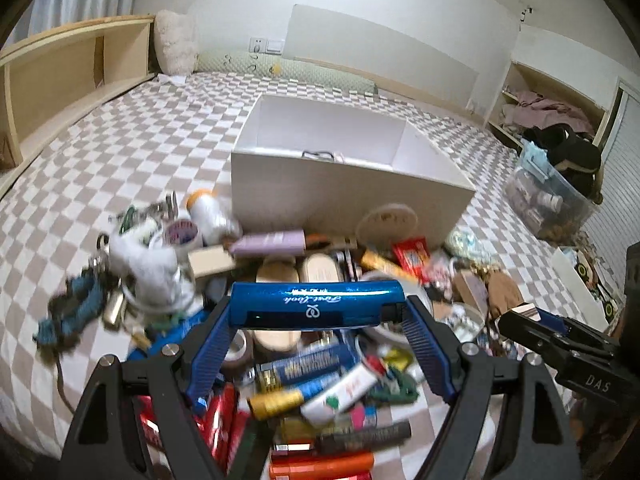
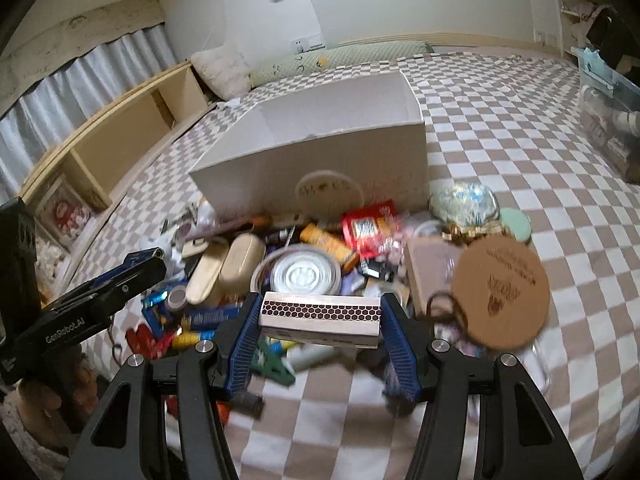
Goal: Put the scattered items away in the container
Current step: 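Lift the matchbox and blue tube and carry both over the white box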
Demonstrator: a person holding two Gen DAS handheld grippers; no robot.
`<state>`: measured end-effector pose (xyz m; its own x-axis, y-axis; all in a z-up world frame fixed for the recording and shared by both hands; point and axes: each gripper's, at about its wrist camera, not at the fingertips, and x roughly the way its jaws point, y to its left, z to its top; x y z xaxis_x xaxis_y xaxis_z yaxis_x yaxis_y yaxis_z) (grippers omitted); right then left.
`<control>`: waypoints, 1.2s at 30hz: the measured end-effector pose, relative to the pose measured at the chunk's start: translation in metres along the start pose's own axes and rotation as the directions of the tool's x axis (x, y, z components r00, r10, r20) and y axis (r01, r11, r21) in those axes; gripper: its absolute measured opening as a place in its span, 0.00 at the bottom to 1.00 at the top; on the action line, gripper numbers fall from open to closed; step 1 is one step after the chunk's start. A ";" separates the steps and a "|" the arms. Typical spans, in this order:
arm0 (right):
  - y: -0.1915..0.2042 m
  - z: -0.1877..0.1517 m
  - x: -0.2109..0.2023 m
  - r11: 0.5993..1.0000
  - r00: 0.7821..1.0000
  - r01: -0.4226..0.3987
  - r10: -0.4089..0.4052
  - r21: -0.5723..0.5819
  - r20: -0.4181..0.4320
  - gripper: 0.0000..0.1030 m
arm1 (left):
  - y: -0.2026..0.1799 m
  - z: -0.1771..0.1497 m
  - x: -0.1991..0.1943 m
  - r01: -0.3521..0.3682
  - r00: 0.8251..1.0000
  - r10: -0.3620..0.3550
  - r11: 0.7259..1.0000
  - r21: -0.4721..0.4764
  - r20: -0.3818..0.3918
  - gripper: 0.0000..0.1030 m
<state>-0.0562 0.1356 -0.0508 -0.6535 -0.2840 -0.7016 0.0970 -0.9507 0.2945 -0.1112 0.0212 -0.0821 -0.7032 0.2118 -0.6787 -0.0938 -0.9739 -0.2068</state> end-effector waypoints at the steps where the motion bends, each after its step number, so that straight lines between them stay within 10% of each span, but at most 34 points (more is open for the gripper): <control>1: -0.001 0.005 0.001 1.000 1.000 -0.003 0.003 0.000 0.006 0.58 | 0.000 0.005 0.001 0.001 1.000 -0.001 1.000 -0.001 0.006 0.80; 36: -0.001 0.156 0.022 0.995 0.987 0.075 -0.064 -0.066 0.146 0.58 | -0.021 0.145 0.047 0.008 0.994 -0.016 0.998 0.067 0.106 0.80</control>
<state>-0.1877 0.1492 0.0347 -0.7608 -0.2010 -0.6170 0.0970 -0.9754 0.1981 -0.2439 0.0399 -0.0074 -0.7726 0.2171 -0.5966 -0.1467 -0.9753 -0.1650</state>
